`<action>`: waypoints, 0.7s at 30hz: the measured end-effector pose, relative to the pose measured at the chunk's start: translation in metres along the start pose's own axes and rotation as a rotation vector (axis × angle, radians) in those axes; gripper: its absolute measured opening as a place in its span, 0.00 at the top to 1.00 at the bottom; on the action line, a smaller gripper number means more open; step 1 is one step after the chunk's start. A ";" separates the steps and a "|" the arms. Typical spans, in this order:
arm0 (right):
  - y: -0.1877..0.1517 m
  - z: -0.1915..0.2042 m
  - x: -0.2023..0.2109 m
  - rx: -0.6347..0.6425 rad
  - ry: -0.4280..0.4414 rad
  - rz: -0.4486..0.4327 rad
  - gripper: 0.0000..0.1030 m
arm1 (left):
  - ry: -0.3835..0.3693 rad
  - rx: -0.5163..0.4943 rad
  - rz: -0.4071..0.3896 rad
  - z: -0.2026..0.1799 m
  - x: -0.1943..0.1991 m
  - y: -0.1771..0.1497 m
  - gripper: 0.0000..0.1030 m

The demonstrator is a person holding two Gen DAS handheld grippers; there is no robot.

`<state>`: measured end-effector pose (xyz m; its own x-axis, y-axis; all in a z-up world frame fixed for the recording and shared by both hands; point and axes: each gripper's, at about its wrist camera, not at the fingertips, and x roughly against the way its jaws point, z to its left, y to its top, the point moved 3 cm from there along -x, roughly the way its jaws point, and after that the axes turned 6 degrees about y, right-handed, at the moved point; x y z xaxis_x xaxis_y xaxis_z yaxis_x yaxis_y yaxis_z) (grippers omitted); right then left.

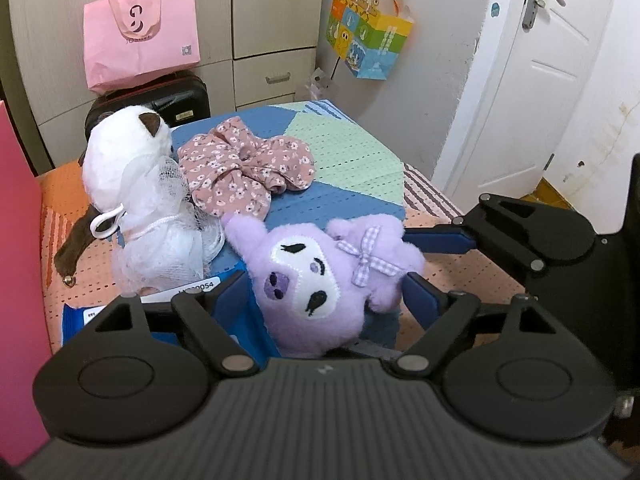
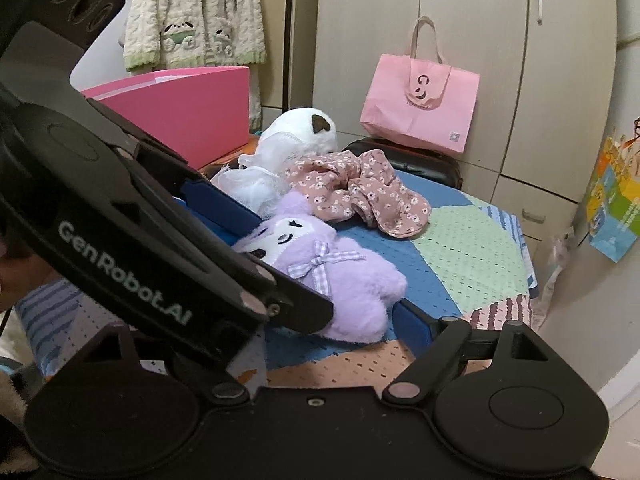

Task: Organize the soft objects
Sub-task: 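Grasp the lilac plush with the left tool and lift it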

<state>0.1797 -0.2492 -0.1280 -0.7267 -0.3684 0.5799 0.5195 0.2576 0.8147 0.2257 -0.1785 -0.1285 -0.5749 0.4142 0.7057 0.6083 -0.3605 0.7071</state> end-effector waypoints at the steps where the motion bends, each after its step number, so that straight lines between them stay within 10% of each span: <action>1: 0.000 0.001 0.000 0.002 -0.007 -0.003 0.16 | 0.002 0.017 -0.007 0.000 0.000 -0.001 0.19; 21: -0.013 0.016 0.026 -0.044 -0.049 -0.139 0.28 | -0.081 -0.050 -0.092 -0.023 0.028 -0.012 0.26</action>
<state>0.1469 -0.2481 -0.1233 -0.8133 -0.3540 0.4617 0.4305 0.1676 0.8869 0.1892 -0.1821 -0.1162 -0.5796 0.5133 0.6329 0.5256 -0.3580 0.7717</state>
